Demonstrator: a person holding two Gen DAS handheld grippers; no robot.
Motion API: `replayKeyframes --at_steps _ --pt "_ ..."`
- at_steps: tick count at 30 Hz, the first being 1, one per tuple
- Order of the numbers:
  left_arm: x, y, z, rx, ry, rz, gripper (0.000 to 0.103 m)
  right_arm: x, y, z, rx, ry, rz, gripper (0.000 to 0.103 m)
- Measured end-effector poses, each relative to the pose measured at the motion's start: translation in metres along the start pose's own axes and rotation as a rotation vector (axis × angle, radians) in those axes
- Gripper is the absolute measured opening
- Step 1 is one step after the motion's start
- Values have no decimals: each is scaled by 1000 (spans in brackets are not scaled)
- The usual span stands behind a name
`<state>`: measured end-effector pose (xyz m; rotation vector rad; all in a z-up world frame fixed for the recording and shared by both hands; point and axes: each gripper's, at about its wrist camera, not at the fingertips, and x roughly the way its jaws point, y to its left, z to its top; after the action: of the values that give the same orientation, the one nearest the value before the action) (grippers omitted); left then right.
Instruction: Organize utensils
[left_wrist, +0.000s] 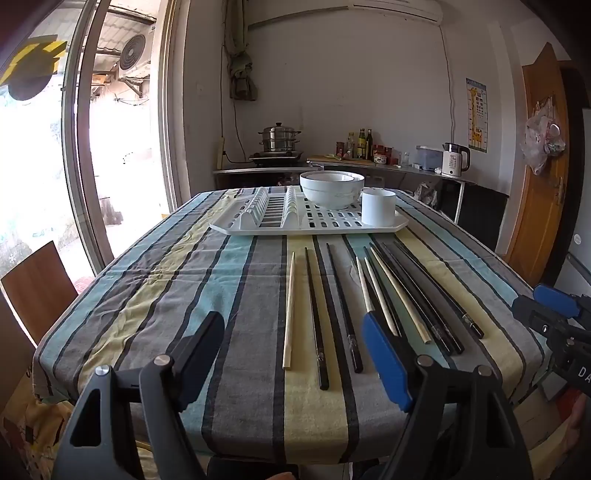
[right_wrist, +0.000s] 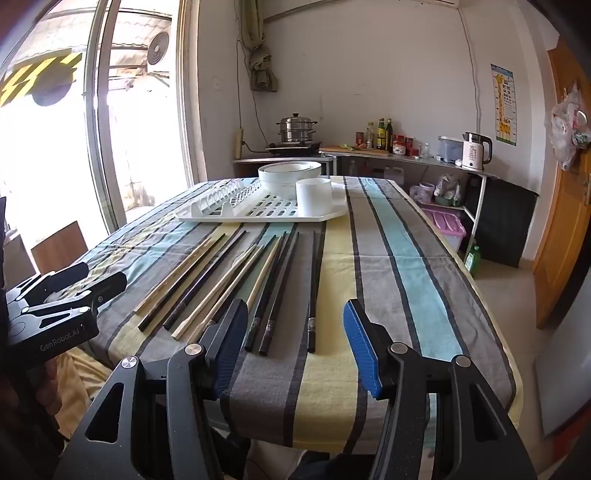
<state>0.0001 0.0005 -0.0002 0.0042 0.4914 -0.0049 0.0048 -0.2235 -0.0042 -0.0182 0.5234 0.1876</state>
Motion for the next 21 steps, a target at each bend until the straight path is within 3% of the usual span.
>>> replayKeyframes --at_steps 9,21 --pt "-6 7 -2 -41 -2 -23 79 -2 -1 1 -2 -17 -5 55" --pt "-4 2 -1 -8 6 -27 79 -4 0 2 -2 -17 -14 55"
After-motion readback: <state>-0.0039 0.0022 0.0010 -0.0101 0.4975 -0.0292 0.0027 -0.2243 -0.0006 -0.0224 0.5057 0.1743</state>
